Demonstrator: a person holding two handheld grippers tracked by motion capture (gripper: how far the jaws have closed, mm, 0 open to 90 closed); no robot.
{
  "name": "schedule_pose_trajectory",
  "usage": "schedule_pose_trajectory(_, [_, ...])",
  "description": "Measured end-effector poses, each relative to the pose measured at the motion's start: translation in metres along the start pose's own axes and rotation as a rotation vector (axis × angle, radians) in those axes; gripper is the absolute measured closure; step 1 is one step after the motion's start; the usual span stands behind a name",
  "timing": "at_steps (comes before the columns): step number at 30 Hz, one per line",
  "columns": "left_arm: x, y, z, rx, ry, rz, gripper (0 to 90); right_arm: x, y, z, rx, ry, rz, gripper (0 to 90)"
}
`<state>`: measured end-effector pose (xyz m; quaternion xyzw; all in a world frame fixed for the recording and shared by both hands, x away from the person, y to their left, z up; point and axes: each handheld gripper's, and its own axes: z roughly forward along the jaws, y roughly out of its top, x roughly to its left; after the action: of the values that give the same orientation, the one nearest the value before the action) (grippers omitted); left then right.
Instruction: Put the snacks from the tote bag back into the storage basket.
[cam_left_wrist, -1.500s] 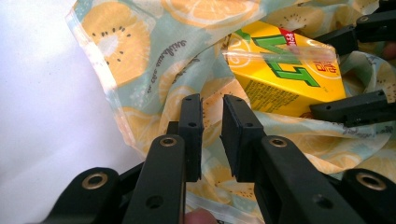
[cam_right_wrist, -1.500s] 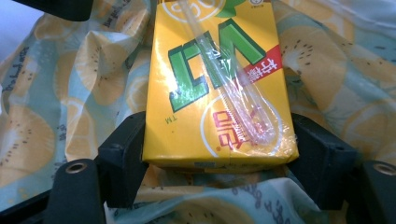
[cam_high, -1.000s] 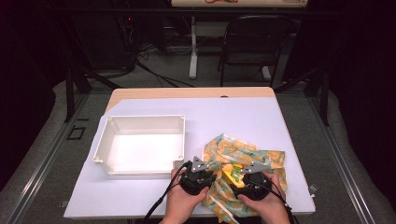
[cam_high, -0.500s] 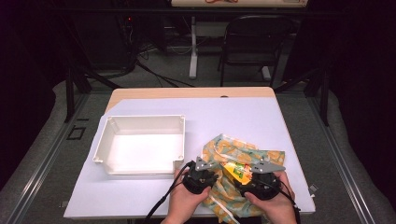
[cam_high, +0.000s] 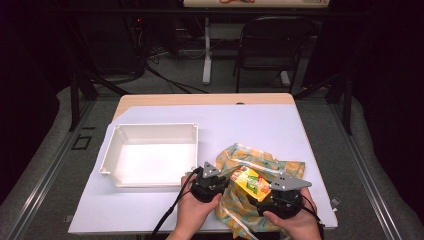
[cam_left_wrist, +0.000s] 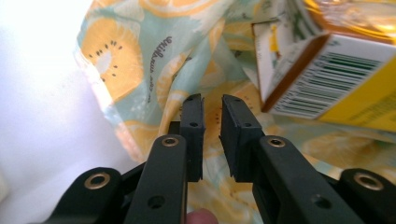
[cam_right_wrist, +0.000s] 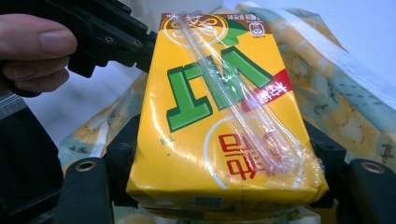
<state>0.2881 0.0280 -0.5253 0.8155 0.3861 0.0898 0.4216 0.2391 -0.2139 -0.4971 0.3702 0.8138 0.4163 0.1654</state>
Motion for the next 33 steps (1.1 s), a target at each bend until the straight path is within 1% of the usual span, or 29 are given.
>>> schedule_pose_trajectory(1, [0.0, 0.0, -0.004, -0.009, 0.002, 0.007, 77.8, 0.001, 0.001, 0.0, -0.004, 0.001, -0.004, 30.8])
schedule_pose_trajectory(2, [0.001, 0.0, -0.008, -0.01, -0.008, 0.011, 77.2, 0.001, 0.002, -0.001, -0.006, 0.003, -0.01, 30.8])
schedule_pose_trajectory(4, [0.004, -0.001, -0.017, -0.022, -0.008, 0.015, 76.0, 0.003, 0.004, -0.001, -0.016, 0.002, -0.012, 30.9])
schedule_pose_trajectory(6, [0.006, -0.003, -0.025, -0.045, -0.011, 0.021, 74.9, 0.004, 0.006, -0.001, -0.018, 0.01, -0.02, 30.9])
schedule_pose_trajectory(9, [0.009, -0.007, -0.037, -0.083, -0.021, 0.058, 70.7, 0.006, 0.01, 0.001, -0.021, 0.02, -0.025, 30.9])
schedule_pose_trajectory(10, [0.01, -0.009, -0.04, -0.094, -0.024, 0.079, 68.9, 0.006, 0.012, 0.001, -0.016, 0.024, -0.034, 30.8])
schedule_pose_trajectory(13, [0.012, -0.013, -0.043, -0.114, -0.027, 0.109, 62.9, 0.009, 0.017, 0.003, -0.017, 0.028, -0.04, 30.8])
schedule_pose_trajectory(14, [0.012, -0.015, -0.043, -0.123, -0.029, 0.106, 60.9, 0.009, 0.019, 0.003, -0.014, 0.028, -0.048, 30.8])
schedule_pose_trajectory(15, [0.013, -0.016, -0.043, -0.129, -0.028, 0.123, 59.2, 0.01, 0.019, 0.003, -0.012, 0.032, -0.051, 30.8])
schedule_pose_trajectory(18, [0.014, -0.02, -0.042, -0.147, -0.031, 0.144, 52.4, 0.011, 0.022, 0.005, -0.006, 0.039, -0.058, 30.8])
schedule_pose_trajectory(20, [0.013, -0.022, -0.043, -0.152, -0.027, 0.163, 49.2, 0.011, 0.024, 0.006, 0.012, 0.047, -0.065, 30.8])
schedule_pose_trajectory(22, [0.012, -0.024, -0.043, -0.166, -0.022, 0.172, 46.3, 0.01, 0.026, 0.007, 0.029, 0.054, -0.064, 30.8])
schedule_pose_trajectory(24, [0.011, -0.026, -0.042, -0.164, -0.02, 0.187, 44.9, 0.009, 0.028, 0.008, 0.042, 0.055, -0.06, 30.8])
schedule_pose_trajectory(26, [0.009, -0.027, -0.041, -0.154, -0.022, 0.191, 45.3, 0.008, 0.029, 0.009, 0.048, 0.06, -0.053, 30.8])
schedule_pose_trajectory(28, [0.009, -0.029, -0.039, -0.156, -0.022, 0.181, 45.3, 0.007, 0.03, 0.01, 0.055, 0.06, -0.045, 30.8])
schedule_pose_trajectory(30, [0.01, -0.03, -0.038, -0.151, -0.028, 0.173, 45.4, 0.007, 0.03, 0.011, 0.074, 0.062, -0.044, 30.7])
schedule_pose_trajectory(33, [0.012, -0.031, -0.038, -0.143, -0.026, 0.171, 46.2, 0.006, 0.027, 0.012, 0.107, 0.073, -0.046, 30.7])
